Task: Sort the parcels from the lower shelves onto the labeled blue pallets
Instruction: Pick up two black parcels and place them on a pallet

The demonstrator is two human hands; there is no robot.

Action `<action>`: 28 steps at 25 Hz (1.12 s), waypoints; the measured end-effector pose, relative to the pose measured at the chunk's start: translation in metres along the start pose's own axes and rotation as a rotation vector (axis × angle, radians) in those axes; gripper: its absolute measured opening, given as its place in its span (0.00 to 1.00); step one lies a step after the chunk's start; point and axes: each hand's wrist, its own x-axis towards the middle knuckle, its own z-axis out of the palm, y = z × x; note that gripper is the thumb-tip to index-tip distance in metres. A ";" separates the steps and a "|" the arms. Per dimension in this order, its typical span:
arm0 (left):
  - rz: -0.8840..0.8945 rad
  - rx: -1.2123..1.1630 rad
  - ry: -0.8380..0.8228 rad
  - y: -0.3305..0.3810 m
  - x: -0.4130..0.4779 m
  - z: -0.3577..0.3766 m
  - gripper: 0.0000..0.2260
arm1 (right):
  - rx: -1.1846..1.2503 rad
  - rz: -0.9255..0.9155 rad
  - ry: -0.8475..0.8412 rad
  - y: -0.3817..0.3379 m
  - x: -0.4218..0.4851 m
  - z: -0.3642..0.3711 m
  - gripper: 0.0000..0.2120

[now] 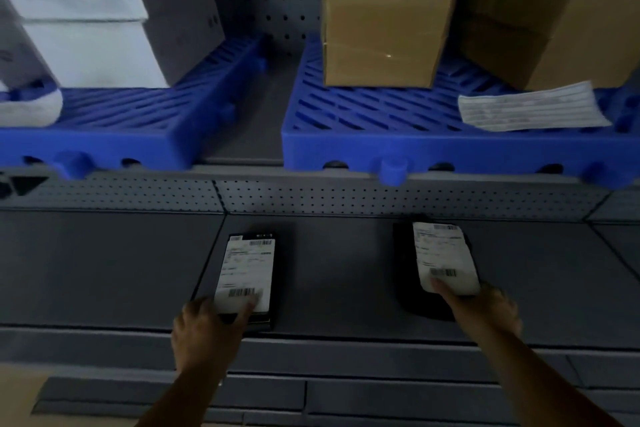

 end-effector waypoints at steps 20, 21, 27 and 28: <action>-0.255 -0.817 -0.096 0.036 -0.058 -0.069 0.19 | 0.882 0.274 -0.135 -0.053 -0.045 -0.008 0.35; -0.265 -0.827 -0.107 0.031 -0.066 -0.081 0.20 | 0.902 0.320 -0.167 -0.061 -0.060 -0.015 0.36; -0.188 -0.908 -0.098 0.018 -0.110 -0.150 0.11 | 0.971 0.274 -0.394 -0.091 -0.167 -0.046 0.30; -0.179 -0.925 -0.098 0.015 -0.114 -0.159 0.09 | 0.992 0.281 -0.440 -0.093 -0.182 -0.049 0.28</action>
